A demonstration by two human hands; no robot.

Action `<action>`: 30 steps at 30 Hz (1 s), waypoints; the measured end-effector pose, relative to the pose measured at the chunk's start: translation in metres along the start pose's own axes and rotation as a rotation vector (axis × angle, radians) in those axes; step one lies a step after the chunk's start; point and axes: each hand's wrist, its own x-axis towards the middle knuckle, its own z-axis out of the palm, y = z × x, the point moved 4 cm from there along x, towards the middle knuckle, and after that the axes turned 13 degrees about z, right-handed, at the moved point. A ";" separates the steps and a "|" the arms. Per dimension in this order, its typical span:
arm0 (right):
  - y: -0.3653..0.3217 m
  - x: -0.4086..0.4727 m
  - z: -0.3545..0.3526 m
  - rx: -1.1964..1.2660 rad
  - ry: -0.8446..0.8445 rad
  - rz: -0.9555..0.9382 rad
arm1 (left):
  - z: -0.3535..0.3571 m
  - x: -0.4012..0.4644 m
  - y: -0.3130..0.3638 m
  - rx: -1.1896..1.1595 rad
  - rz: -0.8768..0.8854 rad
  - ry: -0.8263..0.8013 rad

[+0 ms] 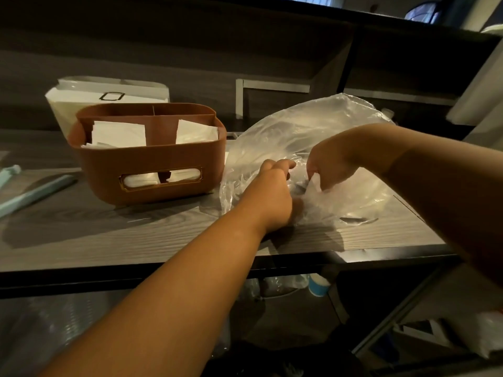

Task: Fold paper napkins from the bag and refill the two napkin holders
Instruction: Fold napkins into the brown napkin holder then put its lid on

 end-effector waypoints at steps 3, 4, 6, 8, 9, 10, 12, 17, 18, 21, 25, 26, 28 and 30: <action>0.007 -0.004 -0.003 0.151 0.053 0.018 | -0.001 0.001 -0.001 -0.038 -0.023 0.011; 0.010 -0.006 -0.004 0.221 0.080 0.023 | -0.001 0.001 0.000 -0.044 -0.020 0.017; 0.017 -0.011 -0.009 0.359 0.152 0.030 | -0.003 0.000 0.001 -0.083 -0.002 0.041; 0.023 -0.020 -0.017 0.498 0.257 0.051 | -0.006 -0.002 0.003 -0.138 0.015 0.095; 0.026 -0.026 -0.022 0.573 0.319 0.068 | -0.009 -0.005 0.006 -0.155 0.021 0.129; 0.028 -0.033 -0.027 0.657 0.379 0.085 | -0.012 -0.007 0.009 -0.160 0.026 0.162; 0.030 -0.052 -0.039 0.881 0.464 0.092 | -0.021 -0.012 0.019 -0.198 0.041 0.216; 0.014 -0.091 -0.045 1.700 0.452 -0.015 | -0.066 -0.041 0.040 -0.408 0.153 0.469; 0.007 -0.095 -0.044 1.848 0.436 -0.053 | -0.076 -0.050 0.041 -0.405 0.169 0.531; -0.027 -0.096 -0.034 2.234 0.302 -0.174 | -0.100 -0.076 0.029 -0.446 0.188 0.657; -0.090 -0.086 -0.023 2.530 0.016 -0.334 | -0.121 -0.108 0.000 -0.455 0.103 0.708; -0.105 -0.083 -0.021 2.542 -0.024 -0.339 | -0.126 -0.116 -0.007 -0.424 0.074 0.697; -0.131 -0.076 -0.016 2.510 -0.049 -0.308 | -0.135 -0.130 -0.017 -0.361 0.044 0.671; -0.147 -0.072 -0.012 2.376 0.015 -0.250 | -0.142 -0.140 -0.023 -0.345 0.038 0.618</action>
